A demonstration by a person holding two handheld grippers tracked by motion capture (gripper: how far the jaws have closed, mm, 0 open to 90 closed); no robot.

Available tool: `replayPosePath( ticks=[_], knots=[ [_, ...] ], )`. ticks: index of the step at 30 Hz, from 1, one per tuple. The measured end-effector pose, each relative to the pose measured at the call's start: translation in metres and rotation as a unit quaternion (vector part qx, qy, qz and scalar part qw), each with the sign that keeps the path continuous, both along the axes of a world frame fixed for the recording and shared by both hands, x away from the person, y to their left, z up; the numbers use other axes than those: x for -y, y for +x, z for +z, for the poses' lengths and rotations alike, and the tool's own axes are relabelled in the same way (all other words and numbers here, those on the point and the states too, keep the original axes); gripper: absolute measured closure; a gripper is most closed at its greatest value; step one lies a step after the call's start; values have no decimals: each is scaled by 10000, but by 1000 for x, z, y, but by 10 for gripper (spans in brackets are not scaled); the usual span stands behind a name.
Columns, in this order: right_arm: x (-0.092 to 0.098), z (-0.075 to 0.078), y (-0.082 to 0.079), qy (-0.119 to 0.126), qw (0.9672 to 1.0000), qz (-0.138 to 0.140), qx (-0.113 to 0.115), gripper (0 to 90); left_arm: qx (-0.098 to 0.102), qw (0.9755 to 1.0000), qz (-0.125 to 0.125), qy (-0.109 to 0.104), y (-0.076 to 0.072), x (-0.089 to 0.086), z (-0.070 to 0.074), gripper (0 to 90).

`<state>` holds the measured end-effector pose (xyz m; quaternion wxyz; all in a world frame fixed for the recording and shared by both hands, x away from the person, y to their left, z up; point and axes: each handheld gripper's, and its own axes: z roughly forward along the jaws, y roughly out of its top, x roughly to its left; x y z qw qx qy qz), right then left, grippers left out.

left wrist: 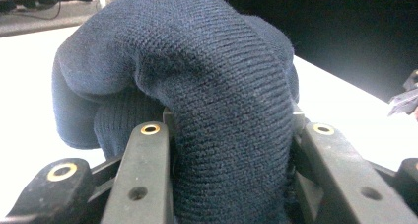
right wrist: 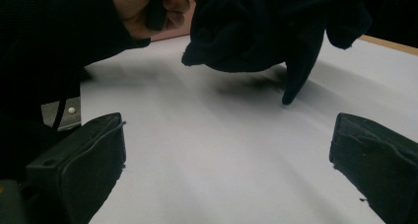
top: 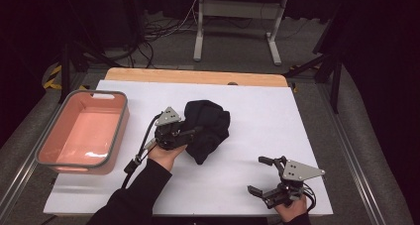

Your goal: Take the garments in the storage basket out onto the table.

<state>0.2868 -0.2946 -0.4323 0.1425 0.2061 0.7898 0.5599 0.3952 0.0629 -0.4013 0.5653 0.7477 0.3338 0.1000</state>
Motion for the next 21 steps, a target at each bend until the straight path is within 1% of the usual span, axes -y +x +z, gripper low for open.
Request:
replayPosePath(
  ticks=[4, 5, 6, 7, 8, 9, 11, 13, 15, 16, 19, 21],
  knots=[
    [0, 0, 0, 0, 10000, 4, -3, 12, -67, 10000, 10, 39, 3, 3, -5, 630],
    [0, 0, 0, -1, 10000, 6, -3, 12, -58, 9999, 11, 87, 5, 4, -6, 628],
    [0, 0, 0, -1, 10000, 8, -4, 12, -94, 9999, -3, 115, 6, 5, -8, 627],
    [0, 0, 0, 1, 10000, 9, -4, 12, -160, 9997, 8, 196, 8, 6, -12, 625],
    [0, 0, 0, 2, 10000, 8, -3, 12, -177, 9996, 27, 238, 9, 8, -14, 624],
    [0, 0, 0, 2, 10000, 8, -3, 12, -177, 9996, 27, 238, 9, 8, -14, 622],
    [0, 0, 0, 0, 10000, 11, -5, 12, -233, 9991, 15, 352, 12, 11, -21, 617],
    [0, 0, 0, -1, 10000, 11, -6, 12, -226, 9992, 2, 333, 12, 12, -22, 614],
    [0, 0, 0, 2, 10000, 12, -7, 12, -140, 9991, 11, 399, 11, 13, -22, 605],
    [0, 0, 0, 3, 10000, 12, -10, 12, -145, 9990, 4, 416, 10, 13, -22, 600],
    [0, 0, 0, 1, 10000, 20, -12, 12, -72, 9987, -7, 500, 10, 15, -22, 580],
    [0, 0, 0, 3, 10000, 22, -16, 12, -75, 9987, -10, 501, 10, 15, -22, 570]
  ],
)
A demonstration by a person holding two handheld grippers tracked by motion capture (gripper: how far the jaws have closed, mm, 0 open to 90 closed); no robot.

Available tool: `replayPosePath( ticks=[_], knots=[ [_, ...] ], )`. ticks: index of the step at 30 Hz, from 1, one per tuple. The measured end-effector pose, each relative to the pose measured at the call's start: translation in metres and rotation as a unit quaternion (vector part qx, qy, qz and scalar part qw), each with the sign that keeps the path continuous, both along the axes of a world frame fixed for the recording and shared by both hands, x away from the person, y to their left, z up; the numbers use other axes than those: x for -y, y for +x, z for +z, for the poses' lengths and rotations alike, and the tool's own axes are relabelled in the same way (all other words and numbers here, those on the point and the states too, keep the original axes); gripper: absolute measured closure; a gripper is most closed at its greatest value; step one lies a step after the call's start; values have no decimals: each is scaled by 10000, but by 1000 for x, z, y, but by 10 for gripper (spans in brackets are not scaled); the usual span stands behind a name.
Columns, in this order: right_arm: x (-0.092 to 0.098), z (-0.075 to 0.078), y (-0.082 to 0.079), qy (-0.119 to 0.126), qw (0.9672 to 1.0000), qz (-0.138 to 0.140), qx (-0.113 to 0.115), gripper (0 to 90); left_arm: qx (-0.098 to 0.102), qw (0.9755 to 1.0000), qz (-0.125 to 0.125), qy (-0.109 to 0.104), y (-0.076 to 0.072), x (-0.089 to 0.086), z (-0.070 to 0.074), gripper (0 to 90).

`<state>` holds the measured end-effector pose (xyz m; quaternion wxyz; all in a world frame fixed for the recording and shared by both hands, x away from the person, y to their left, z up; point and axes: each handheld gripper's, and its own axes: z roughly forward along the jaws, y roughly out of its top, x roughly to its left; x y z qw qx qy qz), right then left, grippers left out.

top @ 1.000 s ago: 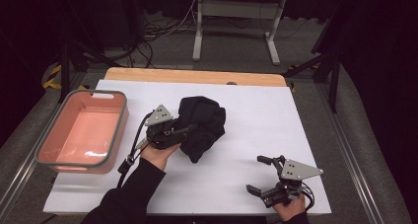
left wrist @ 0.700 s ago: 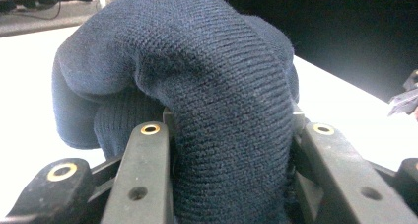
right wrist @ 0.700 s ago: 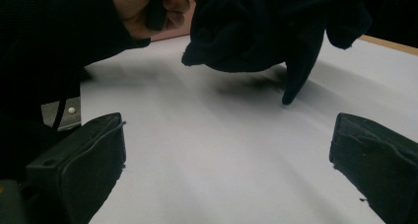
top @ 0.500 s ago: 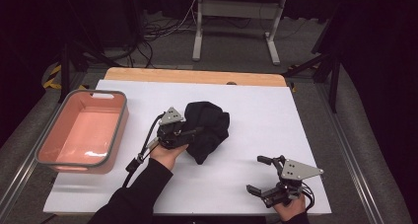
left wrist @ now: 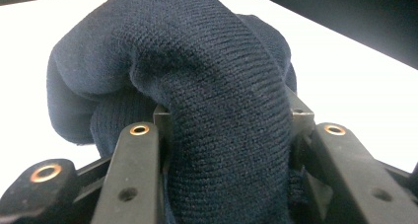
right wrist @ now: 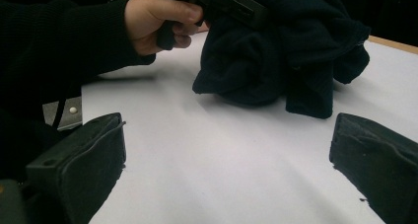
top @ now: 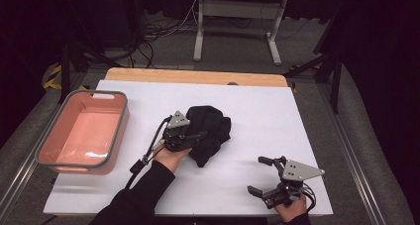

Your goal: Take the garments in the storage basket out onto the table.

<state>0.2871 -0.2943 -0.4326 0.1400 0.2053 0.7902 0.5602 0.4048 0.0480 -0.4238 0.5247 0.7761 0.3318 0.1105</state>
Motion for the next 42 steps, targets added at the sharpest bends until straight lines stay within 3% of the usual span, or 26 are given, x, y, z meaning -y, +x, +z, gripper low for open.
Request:
replayPosePath(
  ticks=[3, 13, 18, 29, 32, 35, 37, 42],
  knots=[
    [0, 0, 0, -2, 10000, -1, -1, 12, -85, 9999, 13, -60, 1, -1, 0, 556],
    [0, 0, 0, 7, 10000, 7, -26, 12, -279, 9995, -86, -135, 3, -3, -1, 380],
    [0, 0, 0, 6, 10000, 6, -33, 12, -141, 9998, -118, -74, 2, -4, 1, 305],
    [-1, -1, 2, -6, 10000, 32, -37, 12, 131, 9992, -183, -321, -7, -19, 18, 142],
    [-2, -1, 1, -17, 10000, 38, -33, 12, 286, 9985, -239, -395, -11, -24, 25, 129],
    [-2, -1, 1, -11, 10000, 30, -28, 12, 477, 9976, -399, -303, -16, -26, 30, 87],
    [-2, -1, 1, -13, 10000, 23, -28, 12, 475, 9975, -463, -223, -18, -27, 32, 62],
    [-2, -1, 0, -22, 10000, 30, -35, 12, 423, 9971, -574, -257, -21, -30, 36, 24]
  ],
)
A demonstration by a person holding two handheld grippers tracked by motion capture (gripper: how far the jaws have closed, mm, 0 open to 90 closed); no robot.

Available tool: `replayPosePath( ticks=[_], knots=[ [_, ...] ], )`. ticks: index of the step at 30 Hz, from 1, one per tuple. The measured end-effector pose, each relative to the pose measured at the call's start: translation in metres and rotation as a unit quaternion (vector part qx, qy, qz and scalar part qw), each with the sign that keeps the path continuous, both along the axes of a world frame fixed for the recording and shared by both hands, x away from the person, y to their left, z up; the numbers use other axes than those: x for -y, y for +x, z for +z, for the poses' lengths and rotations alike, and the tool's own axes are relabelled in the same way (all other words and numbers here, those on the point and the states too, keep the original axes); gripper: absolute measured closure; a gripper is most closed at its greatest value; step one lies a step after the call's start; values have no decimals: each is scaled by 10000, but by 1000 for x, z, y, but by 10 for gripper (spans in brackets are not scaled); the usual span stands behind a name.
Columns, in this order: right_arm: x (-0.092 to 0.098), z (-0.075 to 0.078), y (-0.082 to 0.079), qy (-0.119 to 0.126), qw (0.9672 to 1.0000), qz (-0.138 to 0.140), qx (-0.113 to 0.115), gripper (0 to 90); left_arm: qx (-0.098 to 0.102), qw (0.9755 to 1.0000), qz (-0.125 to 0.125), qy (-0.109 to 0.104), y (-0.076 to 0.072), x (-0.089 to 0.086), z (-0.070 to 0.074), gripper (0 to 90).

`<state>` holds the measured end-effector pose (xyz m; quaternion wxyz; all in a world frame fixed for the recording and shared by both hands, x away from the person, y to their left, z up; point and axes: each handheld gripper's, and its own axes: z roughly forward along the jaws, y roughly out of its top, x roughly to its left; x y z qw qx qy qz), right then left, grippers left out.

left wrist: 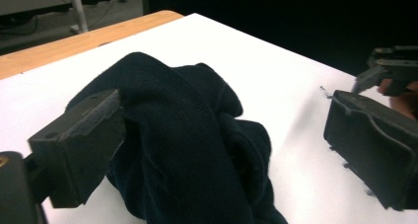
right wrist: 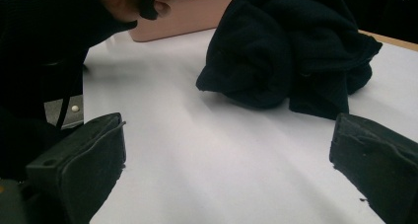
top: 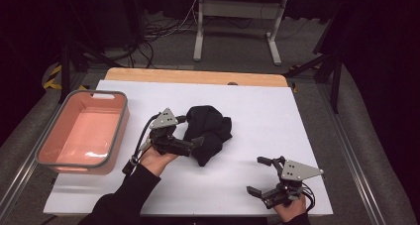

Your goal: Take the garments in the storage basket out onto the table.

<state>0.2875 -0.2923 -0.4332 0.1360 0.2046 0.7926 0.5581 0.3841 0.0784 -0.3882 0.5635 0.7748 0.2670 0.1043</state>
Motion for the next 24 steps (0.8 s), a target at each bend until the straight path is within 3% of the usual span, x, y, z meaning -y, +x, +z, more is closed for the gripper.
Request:
replayPosePath(
  ticks=[4, 5, 8, 12, 18, 24],
  knots=[
    [0, 0, 0, 7, 10000, -2, 9, 12, 40, 10000, 23, -26, -5, -4, 4, 1],
    [0, 0, 0, 3, 10000, 0, 3, 12, -39, 9999, -138, -75, -5, -8, 5, 1],
    [0, 0, 0, 5, 10000, 1, 1, 12, -169, 9994, -226, -176, -6, -13, 6, 2],
    [0, 0, 0, 8, 10000, 0, 5, 12, -154, 9993, -298, -178, -10, -24, 9, 1],
    [0, 0, 0, 11, 10000, -1, -3, 12, -156, 9991, -239, -299, -19, -42, 12, 1],
    [0, 0, 0, 11, 10000, 2, -12, 12, -53, 9997, -208, -132, -28, -57, 12, 1]
  ],
)
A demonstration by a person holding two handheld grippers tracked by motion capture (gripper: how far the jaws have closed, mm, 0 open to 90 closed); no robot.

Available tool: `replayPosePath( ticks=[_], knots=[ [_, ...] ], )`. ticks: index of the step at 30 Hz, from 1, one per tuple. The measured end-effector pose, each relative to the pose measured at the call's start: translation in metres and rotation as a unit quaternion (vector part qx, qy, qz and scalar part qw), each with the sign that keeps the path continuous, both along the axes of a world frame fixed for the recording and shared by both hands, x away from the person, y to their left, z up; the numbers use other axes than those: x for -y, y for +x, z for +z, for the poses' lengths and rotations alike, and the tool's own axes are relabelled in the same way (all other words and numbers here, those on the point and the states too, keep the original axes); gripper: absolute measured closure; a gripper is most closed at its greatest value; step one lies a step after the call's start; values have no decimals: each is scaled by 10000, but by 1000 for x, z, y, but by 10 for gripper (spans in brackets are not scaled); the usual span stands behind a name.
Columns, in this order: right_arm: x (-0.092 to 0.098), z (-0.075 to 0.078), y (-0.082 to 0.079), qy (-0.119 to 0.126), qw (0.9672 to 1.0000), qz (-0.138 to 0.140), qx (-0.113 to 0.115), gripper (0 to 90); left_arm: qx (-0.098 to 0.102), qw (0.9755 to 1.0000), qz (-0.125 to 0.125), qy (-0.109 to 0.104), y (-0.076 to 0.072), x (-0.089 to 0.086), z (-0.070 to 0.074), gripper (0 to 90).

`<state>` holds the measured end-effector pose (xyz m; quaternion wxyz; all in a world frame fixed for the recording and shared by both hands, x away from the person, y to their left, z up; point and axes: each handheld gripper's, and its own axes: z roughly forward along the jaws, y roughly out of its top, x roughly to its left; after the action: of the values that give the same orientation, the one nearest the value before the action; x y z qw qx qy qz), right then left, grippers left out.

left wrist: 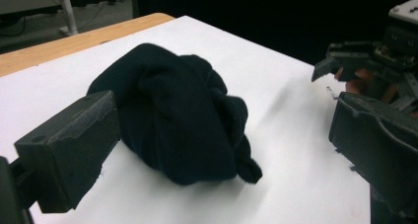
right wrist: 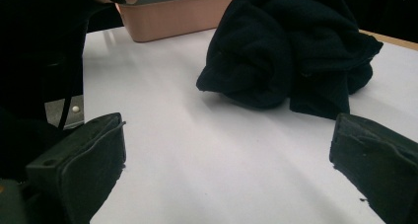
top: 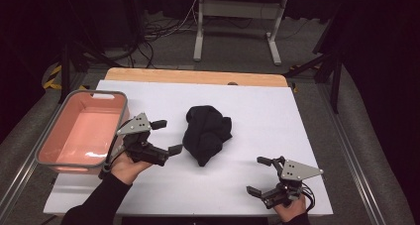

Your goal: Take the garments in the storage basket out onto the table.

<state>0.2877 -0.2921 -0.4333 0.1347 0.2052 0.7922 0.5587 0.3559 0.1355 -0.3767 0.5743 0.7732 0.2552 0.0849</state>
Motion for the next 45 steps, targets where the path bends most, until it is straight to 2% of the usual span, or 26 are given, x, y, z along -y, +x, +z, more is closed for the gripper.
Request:
replayPosePath(
  ticks=[3, 6, 10, 15, 16, 20, 23, 25, 26, 27, 29, 35, 36, 37, 40, 45],
  knots=[
    [0, 0, 0, 0, 10000, -1, -4, 12, 81, 9999, 5, 80, -3, -5, -1, 1],
    [0, 0, 0, 6, 10000, -7, -8, 12, 227, 9997, 66, 111, -9, -19, -4, 2],
    [0, 0, 0, 11, 10000, -8, -12, 12, 230, 9996, 51, 126, -14, -30, -7, 3],
    [-1, 0, 0, 6, 10000, -2, -15, 12, 177, 9998, -85, 42, -21, -40, -11, 4],
    [-1, 0, 0, 6, 10000, 1, -15, 12, 191, 9996, -175, 78, -23, -42, -15, 4],
    [-1, 0, 0, 9, 10000, -5, -15, 12, 158, 9994, -258, 192, -28, -45, -25, 4],
    [-1, 0, 0, 18, 10000, -4, -24, 12, 128, 9993, -300, 175, -30, -47, -30, 4],
    [-1, -1, 0, 3, 10000, 2, -16, 12, 12, 9994, -331, 78, -32, -51, -35, 3],
    [-1, -1, 0, 0, 10000, 6, -15, 12, 12, 9994, -331, 78, -32, -51, -35, 2],
    [-1, -1, 0, 3, 10000, 10, -16, 12, -101, 9995, -296, 88, -32, -55, -40, 2],
    [-1, -1, 0, 7, 10000, 14, -25, 11, -124, 9995, -249, 140, -33, -58, -46, 2],
    [-1, -1, 0, 5, 10000, 25, -26, 11, -162, 9996, -246, -45, -36, -66, -59, 1],
    [-1, -1, 0, 3, 10000, 27, -28, 12, -177, 9996, -186, -91, -36, -67, -61, 1],
    [-2, -1, 0, -2, 10000, 28, -29, 11, -246, 9996, -17, -163, -36, -68, -65, 2],
    [-1, -1, 0, 6, 10000, 42, -34, 12, -400, 9984, 121, -388, -35, -71, -78, 4],
    [0, -1, 0, 18, 10000, 47, -45, 12, -378, 9973, 294, -552, -35, -75, -92, 4]
  ],
)
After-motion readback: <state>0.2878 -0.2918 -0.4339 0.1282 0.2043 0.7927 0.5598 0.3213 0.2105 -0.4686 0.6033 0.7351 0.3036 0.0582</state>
